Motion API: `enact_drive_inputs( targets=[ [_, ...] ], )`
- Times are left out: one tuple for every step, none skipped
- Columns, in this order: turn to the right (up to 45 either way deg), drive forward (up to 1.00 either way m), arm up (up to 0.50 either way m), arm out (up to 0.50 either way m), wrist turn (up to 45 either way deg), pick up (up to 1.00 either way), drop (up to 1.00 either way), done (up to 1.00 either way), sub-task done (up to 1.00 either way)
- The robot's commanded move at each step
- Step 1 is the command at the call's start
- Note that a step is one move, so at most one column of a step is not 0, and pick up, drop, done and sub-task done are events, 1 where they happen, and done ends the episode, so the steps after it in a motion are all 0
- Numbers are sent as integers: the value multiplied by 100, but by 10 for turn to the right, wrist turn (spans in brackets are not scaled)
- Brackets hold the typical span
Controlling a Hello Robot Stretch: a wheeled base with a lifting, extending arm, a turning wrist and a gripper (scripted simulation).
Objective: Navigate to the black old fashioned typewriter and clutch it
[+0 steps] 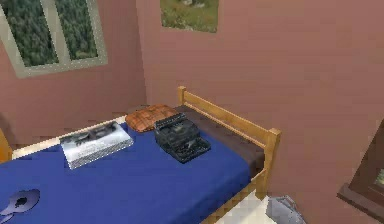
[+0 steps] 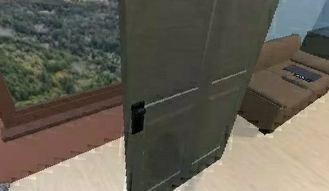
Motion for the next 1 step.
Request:
enact_drive_inputs(
  targets=[
    [60, 0, 0, 0, 0, 0, 0, 0, 0]
  ],
)
